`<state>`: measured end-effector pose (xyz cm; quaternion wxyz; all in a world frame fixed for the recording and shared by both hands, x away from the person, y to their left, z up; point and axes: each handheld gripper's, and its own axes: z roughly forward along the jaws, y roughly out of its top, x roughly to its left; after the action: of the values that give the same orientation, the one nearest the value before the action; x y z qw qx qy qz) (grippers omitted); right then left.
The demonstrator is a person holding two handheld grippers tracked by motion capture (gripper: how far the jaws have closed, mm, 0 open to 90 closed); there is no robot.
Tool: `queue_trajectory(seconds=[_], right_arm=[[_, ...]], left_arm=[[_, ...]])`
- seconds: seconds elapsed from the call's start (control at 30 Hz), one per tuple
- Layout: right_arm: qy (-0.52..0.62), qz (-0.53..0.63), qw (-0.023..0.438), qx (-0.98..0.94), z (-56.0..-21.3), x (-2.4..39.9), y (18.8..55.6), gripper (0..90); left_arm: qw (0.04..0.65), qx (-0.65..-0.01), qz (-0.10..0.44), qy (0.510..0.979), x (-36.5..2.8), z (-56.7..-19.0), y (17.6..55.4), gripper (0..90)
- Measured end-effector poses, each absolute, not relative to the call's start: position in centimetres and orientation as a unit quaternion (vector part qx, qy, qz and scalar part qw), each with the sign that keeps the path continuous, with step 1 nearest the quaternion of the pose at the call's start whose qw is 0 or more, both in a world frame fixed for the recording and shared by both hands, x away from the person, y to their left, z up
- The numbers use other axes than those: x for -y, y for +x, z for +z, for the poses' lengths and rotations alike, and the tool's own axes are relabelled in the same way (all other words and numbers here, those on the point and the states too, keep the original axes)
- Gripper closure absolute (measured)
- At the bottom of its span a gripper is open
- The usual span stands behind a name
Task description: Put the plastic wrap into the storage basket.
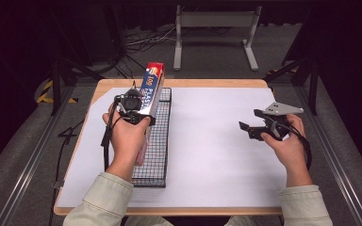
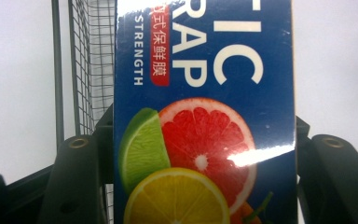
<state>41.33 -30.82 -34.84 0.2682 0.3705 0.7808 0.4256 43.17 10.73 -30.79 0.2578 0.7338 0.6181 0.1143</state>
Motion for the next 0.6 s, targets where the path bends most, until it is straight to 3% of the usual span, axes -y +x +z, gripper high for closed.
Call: queue_trajectory(seconds=[0.6], right_arm=[[0.374, 0.422, 0.26, -0.784, -35.3, 30.5, 41.4, 23.1]], left_arm=[[0.248, -0.644, 0.113, 0.715, -10.1, -33.5, 43.6, 39.5]])
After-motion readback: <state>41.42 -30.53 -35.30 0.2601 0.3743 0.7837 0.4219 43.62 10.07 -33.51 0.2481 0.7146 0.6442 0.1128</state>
